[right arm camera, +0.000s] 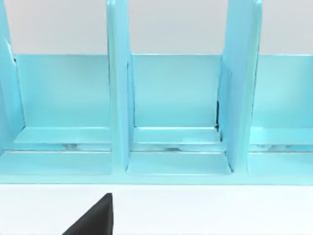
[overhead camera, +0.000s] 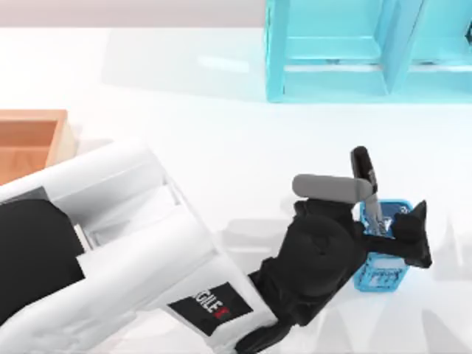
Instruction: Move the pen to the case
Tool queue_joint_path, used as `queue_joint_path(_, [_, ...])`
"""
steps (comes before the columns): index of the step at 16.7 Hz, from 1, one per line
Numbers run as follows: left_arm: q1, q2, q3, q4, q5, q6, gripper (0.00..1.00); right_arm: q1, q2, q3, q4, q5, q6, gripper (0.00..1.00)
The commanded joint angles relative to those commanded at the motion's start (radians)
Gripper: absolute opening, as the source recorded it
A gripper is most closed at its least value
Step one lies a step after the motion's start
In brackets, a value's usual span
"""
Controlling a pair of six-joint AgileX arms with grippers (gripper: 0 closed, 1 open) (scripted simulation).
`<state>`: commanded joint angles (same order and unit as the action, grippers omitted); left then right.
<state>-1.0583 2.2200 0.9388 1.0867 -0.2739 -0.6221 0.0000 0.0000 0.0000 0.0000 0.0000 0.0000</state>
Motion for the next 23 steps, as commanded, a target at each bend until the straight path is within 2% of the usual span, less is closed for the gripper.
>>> queue_joint_path(2, [0.000, 0.000, 0.000, 0.000, 0.000, 0.000, 1.00, 0.000, 0.000, 0.000, 0.000, 0.000, 0.000, 1.00])
queue_joint_path(15, [0.000, 0.000, 0.000, 0.000, 0.000, 0.000, 0.02, 0.000, 0.000, 0.000, 0.000, 0.000, 0.000, 1.00])
queue_joint_path(23, [0.000, 0.000, 0.000, 0.000, 0.000, 0.000, 0.00, 0.000, 0.000, 0.000, 0.000, 0.000, 0.000, 1.00])
